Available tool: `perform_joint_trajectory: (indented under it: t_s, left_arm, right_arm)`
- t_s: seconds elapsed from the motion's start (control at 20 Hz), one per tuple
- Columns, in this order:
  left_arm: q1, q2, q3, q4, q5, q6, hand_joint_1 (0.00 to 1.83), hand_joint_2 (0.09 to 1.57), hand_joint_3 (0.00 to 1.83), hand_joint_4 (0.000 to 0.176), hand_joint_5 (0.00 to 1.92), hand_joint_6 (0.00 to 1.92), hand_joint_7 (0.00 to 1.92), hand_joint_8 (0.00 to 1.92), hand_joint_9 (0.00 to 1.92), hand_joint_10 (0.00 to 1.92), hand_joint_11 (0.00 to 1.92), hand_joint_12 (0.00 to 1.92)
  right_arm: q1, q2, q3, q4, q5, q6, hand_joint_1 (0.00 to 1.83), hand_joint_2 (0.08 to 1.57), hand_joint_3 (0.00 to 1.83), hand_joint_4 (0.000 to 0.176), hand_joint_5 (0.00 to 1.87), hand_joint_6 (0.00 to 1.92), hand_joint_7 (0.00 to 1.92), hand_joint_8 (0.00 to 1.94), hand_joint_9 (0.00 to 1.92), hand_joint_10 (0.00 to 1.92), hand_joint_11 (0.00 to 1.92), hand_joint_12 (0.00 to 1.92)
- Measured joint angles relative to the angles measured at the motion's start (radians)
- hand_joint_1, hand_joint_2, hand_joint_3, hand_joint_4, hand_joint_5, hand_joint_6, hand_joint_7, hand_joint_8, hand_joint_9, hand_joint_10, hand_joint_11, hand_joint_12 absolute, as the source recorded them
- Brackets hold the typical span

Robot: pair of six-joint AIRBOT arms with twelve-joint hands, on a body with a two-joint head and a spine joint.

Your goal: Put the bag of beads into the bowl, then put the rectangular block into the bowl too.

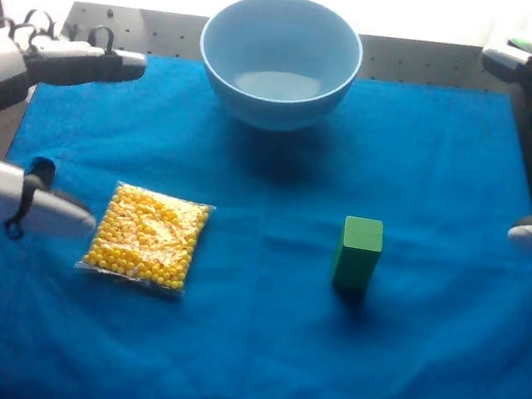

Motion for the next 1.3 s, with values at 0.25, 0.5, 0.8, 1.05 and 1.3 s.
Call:
perform_joint_trajectory:
  t_s: [0.25,0.5,0.8,1.05,1.3]
  left_arm:
    - [-0.106,-0.046,0.019,0.150,0.164,0.000,0.83,0.94,0.00,0.006,0.27,0.00,0.26,0.00,0.20,0.01,0.00,0.42]
    - [-0.170,-0.083,0.048,0.261,0.329,0.000,0.88,0.88,0.00,0.005,0.36,0.00,0.37,0.01,0.35,0.03,0.00,1.05]
    - [-0.215,-0.148,0.066,0.373,0.494,0.031,0.96,0.85,0.00,0.043,0.42,0.00,0.50,0.01,0.57,0.04,0.00,1.36]
    - [-0.245,-0.170,0.069,0.366,0.549,0.137,0.94,0.89,0.00,0.053,0.48,0.01,0.62,0.02,0.69,0.05,0.00,1.13]
    - [-0.256,-0.207,0.087,0.223,0.558,0.301,1.07,0.95,0.00,0.000,0.91,0.01,0.85,0.47,0.58,1.26,0.27,1.55]
  right_arm:
    - [0.000,-0.003,0.002,0.000,-0.002,0.000,0.69,0.93,0.01,0.176,0.00,0.00,0.00,0.00,0.00,0.00,0.00,0.00]
    - [0.000,-0.003,0.002,-0.001,-0.003,0.000,0.68,0.92,0.00,0.176,0.00,0.00,0.00,0.00,0.00,0.00,0.00,0.00]
    - [0.000,-0.003,0.002,-0.002,-0.003,0.001,0.66,0.93,0.00,0.176,0.00,0.00,0.00,0.00,0.00,0.00,0.00,0.00]
    - [0.000,-0.003,0.002,-0.002,-0.003,0.001,0.66,0.94,0.01,0.176,0.00,0.00,0.02,0.01,0.00,0.00,0.00,0.00]
    - [0.000,-0.003,0.002,-0.003,-0.005,0.002,0.62,0.98,0.01,0.170,0.00,0.00,0.03,0.01,0.00,0.00,0.01,0.01]
